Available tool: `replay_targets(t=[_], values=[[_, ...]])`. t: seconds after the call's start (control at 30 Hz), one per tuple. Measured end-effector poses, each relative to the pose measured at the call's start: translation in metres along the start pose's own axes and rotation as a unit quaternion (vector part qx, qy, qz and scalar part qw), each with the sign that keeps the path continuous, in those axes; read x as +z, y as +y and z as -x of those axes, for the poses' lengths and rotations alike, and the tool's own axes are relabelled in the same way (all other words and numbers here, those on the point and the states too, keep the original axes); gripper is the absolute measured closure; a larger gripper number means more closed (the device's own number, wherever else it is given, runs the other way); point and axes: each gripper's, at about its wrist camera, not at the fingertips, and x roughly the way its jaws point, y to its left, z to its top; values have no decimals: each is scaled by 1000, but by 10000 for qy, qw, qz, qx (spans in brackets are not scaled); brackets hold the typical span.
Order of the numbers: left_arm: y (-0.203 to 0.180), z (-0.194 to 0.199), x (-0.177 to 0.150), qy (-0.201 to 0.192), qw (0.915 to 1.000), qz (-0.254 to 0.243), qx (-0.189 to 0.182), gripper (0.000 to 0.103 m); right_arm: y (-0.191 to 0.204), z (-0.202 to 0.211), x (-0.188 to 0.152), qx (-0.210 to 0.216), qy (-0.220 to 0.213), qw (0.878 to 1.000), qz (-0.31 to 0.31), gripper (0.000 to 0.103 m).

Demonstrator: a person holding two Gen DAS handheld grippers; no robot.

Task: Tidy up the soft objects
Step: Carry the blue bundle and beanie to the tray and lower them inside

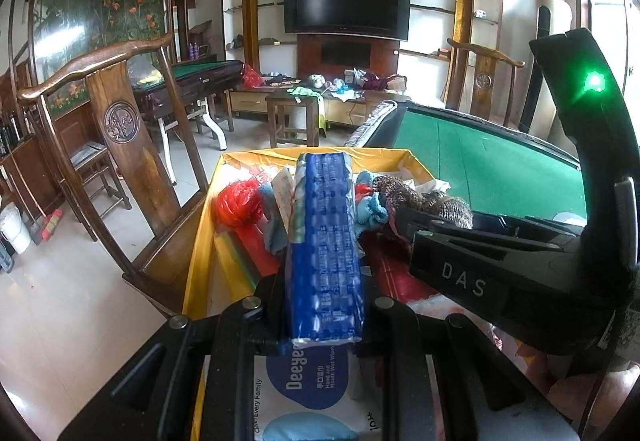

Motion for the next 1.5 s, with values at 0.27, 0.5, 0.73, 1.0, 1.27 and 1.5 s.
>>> replay_targets(t=[0.27, 0.5, 0.73, 1.0, 1.27, 1.5], values=[[-2, 1, 1, -9, 10000, -42, 46, 82, 0, -1, -1, -33, -7, 10000, 24, 56], [-4, 0, 1, 2, 9999, -93, 96, 82, 0, -2, -2, -49, 25, 10000, 48, 56], [-8, -2, 1, 89, 9998, -143, 121, 82, -8, -11, -6, 148, 331, 9990, -254, 56], [0, 0, 3, 31, 10000, 75, 28, 55, -2, 6, -6, 88, 141, 9998, -107, 56], [3, 0, 4, -56, 9999, 145, 71, 38, -8, 31, -11, 197, 30, 9996, -192, 56], [1, 3, 3, -177, 9997, 129, 58, 33, -12, 47, -18, 300, -44, 9993, -238, 55]])
